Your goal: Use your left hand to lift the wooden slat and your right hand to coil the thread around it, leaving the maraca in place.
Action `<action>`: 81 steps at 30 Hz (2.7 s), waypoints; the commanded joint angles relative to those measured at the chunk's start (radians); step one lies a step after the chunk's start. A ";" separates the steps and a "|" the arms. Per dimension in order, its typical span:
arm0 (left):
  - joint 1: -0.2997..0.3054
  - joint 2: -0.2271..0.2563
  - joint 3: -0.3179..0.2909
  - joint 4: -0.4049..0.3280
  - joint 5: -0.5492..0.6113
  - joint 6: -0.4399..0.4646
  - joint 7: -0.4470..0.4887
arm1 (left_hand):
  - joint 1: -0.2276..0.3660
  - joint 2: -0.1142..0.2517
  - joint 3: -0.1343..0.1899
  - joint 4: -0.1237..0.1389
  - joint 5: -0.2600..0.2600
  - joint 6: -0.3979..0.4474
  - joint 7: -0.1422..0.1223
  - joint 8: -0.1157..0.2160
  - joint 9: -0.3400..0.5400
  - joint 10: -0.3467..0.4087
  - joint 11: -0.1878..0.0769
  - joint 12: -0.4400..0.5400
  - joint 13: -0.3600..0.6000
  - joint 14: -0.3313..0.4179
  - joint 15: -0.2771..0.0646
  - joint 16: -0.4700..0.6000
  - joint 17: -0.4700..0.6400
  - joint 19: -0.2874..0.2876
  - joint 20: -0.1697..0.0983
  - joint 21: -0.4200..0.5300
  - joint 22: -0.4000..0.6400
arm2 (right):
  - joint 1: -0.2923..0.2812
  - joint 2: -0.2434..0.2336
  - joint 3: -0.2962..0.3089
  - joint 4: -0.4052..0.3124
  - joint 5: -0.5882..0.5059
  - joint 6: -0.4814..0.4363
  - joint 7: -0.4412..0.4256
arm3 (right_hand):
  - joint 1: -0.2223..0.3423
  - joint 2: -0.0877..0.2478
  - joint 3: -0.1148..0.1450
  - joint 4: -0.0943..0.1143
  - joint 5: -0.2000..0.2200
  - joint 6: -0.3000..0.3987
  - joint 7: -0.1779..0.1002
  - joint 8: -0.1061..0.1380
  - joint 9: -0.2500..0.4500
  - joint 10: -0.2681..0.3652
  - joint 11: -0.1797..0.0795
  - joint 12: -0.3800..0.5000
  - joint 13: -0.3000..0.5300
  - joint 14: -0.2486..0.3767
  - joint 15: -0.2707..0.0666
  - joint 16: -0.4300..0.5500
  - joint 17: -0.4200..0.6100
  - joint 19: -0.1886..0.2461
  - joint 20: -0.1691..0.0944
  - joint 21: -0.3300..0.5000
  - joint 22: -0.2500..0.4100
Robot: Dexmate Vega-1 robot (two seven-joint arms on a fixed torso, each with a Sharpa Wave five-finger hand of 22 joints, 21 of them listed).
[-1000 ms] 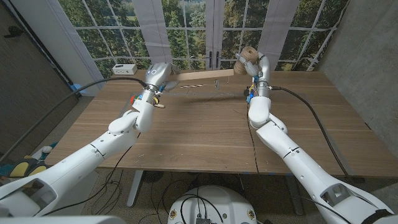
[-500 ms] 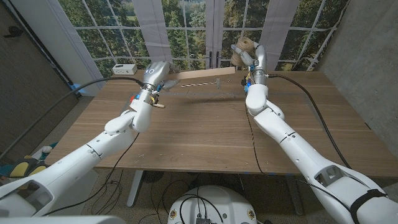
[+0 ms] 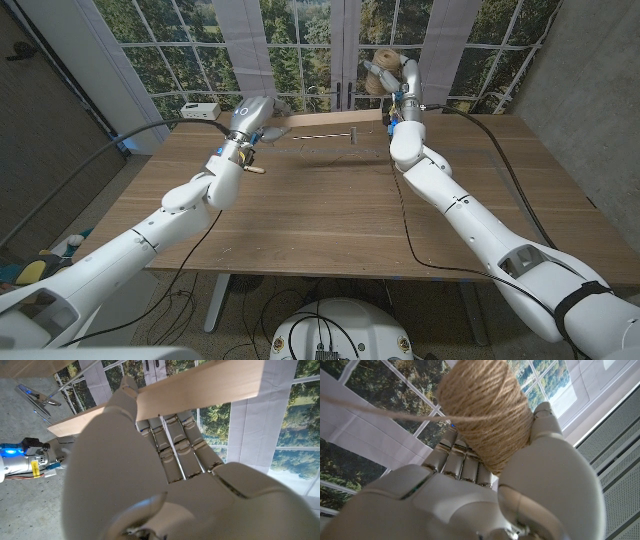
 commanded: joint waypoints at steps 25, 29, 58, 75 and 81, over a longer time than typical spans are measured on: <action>-0.011 -0.021 0.011 -0.028 0.022 0.025 -0.071 | 0.163 0.169 0.001 0.007 0.003 0.014 -0.005 -0.003 0.023 0.010 -0.002 -0.009 0.006 0.148 -0.192 -0.007 0.010 -0.012 -0.053 0.015 0.001 | 0.073 -0.051 -0.093 -0.163 -0.204 0.029 0.081 | 0.181 0.177 0.075 0.074 -0.010 0.332 -0.165 -0.017 0.005 0.141 -0.081 0.003 -0.002 0.041 -0.171 -0.015 0.009 -0.010 -0.018 0.024 0.001; -0.011 -0.021 0.013 -0.031 0.027 0.028 -0.074 | 0.162 0.169 0.001 0.007 0.002 0.014 -0.004 -0.004 0.023 0.009 -0.002 -0.011 0.007 0.149 -0.192 -0.008 0.011 -0.013 -0.054 0.016 0.001 | 0.067 -0.077 -0.105 -0.216 -0.309 -0.019 0.064 | 0.183 0.176 0.075 0.073 -0.010 0.335 -0.169 -0.018 0.006 0.138 -0.089 0.002 0.001 0.039 -0.173 -0.019 0.009 -0.013 -0.022 0.025 0.001; -0.093 -0.041 0.046 0.040 0.042 0.027 -0.114 | 0.163 0.169 0.000 0.007 0.002 0.017 -0.005 -0.006 0.024 0.015 -0.004 -0.019 0.013 0.154 -0.192 -0.016 0.018 -0.020 -0.056 0.024 0.001 | -0.031 -0.169 -0.180 -0.475 -0.932 -0.401 0.032 | 0.180 0.164 0.059 0.077 0.000 0.354 -0.221 -0.032 0.005 0.139 -0.152 -0.010 -0.002 0.021 -0.182 -0.050 0.007 -0.044 -0.050 0.037 -0.001; -0.186 -0.073 0.090 0.102 0.064 0.012 -0.124 | 0.163 0.169 -0.001 0.007 0.002 0.019 -0.005 -0.008 0.025 0.016 -0.003 -0.025 0.016 0.156 -0.192 -0.021 0.022 -0.024 -0.055 0.029 0.001 | -0.236 -0.212 -0.137 -0.604 -1.042 -0.528 0.016 | 0.181 0.163 0.050 0.077 0.004 0.361 -0.225 -0.039 0.005 0.148 -0.166 -0.013 0.002 0.013 -0.182 -0.061 0.009 -0.058 -0.052 0.043 -0.003; -0.204 -0.086 0.094 0.108 0.074 0.035 -0.119 | 0.163 0.169 -0.002 0.007 0.002 0.020 -0.004 -0.008 0.025 0.018 -0.005 -0.027 0.016 0.157 -0.192 -0.023 0.024 -0.026 -0.055 0.031 0.001 | -0.301 -0.222 -0.119 -0.639 -1.044 -0.547 0.013 | 0.180 0.163 0.046 0.078 0.006 0.366 -0.225 -0.041 0.005 0.151 -0.168 -0.014 0.003 0.010 -0.183 -0.064 0.010 -0.064 -0.050 0.044 -0.003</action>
